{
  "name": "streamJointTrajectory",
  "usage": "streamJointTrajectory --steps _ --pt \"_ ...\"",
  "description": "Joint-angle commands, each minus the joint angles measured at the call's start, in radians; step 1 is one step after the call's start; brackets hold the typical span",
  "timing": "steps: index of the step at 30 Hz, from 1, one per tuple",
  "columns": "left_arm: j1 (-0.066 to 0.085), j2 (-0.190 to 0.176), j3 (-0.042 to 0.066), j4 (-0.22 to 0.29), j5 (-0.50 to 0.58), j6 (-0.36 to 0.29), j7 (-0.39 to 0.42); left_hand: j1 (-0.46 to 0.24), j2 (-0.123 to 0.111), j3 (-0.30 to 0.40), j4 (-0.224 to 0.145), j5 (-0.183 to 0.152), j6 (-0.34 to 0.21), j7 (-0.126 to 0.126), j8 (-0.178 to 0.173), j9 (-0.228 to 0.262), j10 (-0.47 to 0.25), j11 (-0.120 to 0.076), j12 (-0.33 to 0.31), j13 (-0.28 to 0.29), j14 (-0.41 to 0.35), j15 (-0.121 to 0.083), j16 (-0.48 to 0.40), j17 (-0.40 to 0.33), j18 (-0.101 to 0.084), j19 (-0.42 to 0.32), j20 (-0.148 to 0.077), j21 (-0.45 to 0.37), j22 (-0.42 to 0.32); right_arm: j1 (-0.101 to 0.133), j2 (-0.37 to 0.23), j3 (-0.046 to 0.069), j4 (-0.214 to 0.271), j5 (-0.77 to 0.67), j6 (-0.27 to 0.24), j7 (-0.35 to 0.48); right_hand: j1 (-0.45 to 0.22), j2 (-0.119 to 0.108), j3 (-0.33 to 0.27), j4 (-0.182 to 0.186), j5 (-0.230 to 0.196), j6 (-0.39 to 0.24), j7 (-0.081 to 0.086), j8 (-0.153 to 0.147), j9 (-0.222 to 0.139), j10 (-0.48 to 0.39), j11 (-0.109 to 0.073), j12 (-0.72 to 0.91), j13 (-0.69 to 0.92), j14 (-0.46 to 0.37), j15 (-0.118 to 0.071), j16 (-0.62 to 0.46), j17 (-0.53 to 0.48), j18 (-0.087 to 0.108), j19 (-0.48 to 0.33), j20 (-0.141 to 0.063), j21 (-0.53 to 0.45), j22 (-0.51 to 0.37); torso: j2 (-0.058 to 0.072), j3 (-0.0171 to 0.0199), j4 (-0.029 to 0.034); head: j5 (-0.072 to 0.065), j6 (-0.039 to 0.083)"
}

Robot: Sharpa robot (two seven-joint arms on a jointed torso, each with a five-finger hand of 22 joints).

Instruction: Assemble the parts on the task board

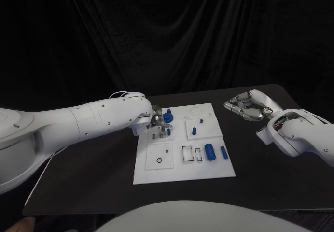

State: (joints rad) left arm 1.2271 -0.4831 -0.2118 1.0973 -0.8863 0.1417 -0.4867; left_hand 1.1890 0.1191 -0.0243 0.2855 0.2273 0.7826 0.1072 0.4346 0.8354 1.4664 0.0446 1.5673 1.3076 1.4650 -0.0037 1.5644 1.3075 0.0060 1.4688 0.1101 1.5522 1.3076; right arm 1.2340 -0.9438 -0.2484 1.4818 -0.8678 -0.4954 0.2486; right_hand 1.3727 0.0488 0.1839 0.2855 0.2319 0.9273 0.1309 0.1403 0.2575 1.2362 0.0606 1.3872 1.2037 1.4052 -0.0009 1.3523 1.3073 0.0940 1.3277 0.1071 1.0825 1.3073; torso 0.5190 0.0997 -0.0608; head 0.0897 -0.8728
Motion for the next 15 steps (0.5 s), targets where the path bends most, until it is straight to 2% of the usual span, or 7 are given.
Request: streamJointTrajectory --steps 1,15 --pt "-0.003 0.003 0.001 -0.001 0.002 0.013 0.011 -0.009 0.001 -0.003 -0.003 0.002 0.005 -0.004 -0.005 0.002 0.104 -0.008 0.004 0.263 0.106 -0.008 0.006 0.263 0.011 0.049 -0.007 -0.008 0.208 -0.003 0.0 0.001 0.0 0.0 0.007 -0.017 0.009 0.001 0.006 0.001 0.006 0.007 0.003 0.0 -0.002 0.006 -0.002 0.001 -0.001 0.007 -0.003 -0.005 0.008 0.008 0.005 -0.001 -0.004 0.129 0.0 0.0002 -0.0002 -0.001 0.0" --pt "-0.009 0.014 0.001 -0.009 0.002 0.023 0.017 0.002 0.001 0.005 -0.013 0.009 0.006 -0.005 -0.018 0.003 0.104 -0.009 0.004 0.263 0.106 -0.009 0.006 0.263 0.014 0.04 -0.009 -0.015 0.198 -0.003 0.002 0.001 -0.002 0.0 0.013 -0.023 0.009 0.002 0.007 0.001 0.007 0.007 0.003 0.0 -0.002 0.007 -0.002 0.001 -0.001 0.007 -0.003 -0.005 0.009 0.008 0.005 -0.001 -0.005 0.129 0.001 0.0006 -0.0004 -0.003 0.0"
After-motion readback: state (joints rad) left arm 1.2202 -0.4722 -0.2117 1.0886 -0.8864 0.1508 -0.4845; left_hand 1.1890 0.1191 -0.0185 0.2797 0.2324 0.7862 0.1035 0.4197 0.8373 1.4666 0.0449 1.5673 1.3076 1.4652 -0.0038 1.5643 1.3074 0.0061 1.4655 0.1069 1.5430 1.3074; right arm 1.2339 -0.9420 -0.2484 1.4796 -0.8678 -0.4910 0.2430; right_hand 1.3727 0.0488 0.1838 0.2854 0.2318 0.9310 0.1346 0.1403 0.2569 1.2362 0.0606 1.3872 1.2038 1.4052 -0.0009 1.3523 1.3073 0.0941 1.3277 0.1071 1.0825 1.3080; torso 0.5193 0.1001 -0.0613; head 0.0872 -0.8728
